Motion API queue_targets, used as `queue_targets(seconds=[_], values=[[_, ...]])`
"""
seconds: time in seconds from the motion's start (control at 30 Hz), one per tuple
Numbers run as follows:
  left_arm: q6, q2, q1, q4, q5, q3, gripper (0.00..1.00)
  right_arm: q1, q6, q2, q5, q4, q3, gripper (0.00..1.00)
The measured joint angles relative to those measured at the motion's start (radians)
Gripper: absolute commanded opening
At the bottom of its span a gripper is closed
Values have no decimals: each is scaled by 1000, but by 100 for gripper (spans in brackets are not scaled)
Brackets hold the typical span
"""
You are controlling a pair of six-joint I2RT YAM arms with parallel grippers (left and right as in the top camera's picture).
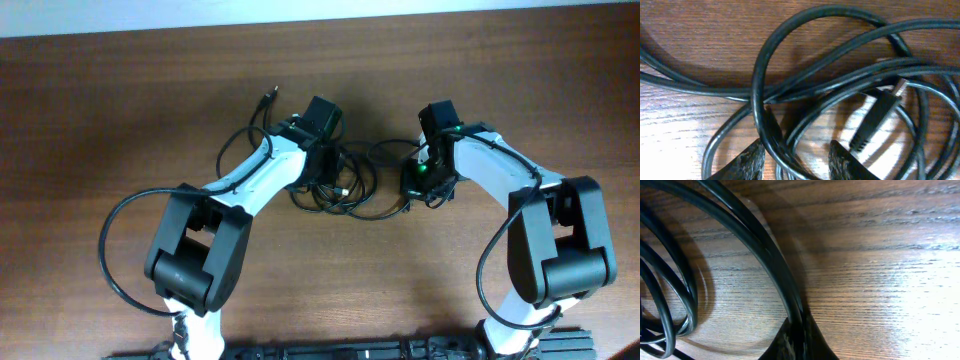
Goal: Untangle cables
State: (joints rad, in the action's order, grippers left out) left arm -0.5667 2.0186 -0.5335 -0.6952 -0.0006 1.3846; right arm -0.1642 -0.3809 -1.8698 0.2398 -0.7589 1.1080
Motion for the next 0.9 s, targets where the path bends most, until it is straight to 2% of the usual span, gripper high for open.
queue_targets(seconds=[0.13,0.3,0.43,0.5,0.57,0.63,0.9], values=[[-3,21,1,0,-8,0,25,0,0,0,0,0,0,4],[-6,21,6,-19,-11,2,23,0,0,0,0,0,0,4],[3,-13,38,-68,-11,15,4,0,0,0,0,-1,0,4],[12,-64,63,-77,-3,20,0,0,0,0,-1,-1,0,4],[13,-111,82,-79,19,32,4,0,0,0,-1,-1,0,4],[13,-126,88,-82,41,41,36,0,0,0,-1,-1,0,4],[20,-126,86,-74,73,31,36,0,0,0,-1,-1,0,4]])
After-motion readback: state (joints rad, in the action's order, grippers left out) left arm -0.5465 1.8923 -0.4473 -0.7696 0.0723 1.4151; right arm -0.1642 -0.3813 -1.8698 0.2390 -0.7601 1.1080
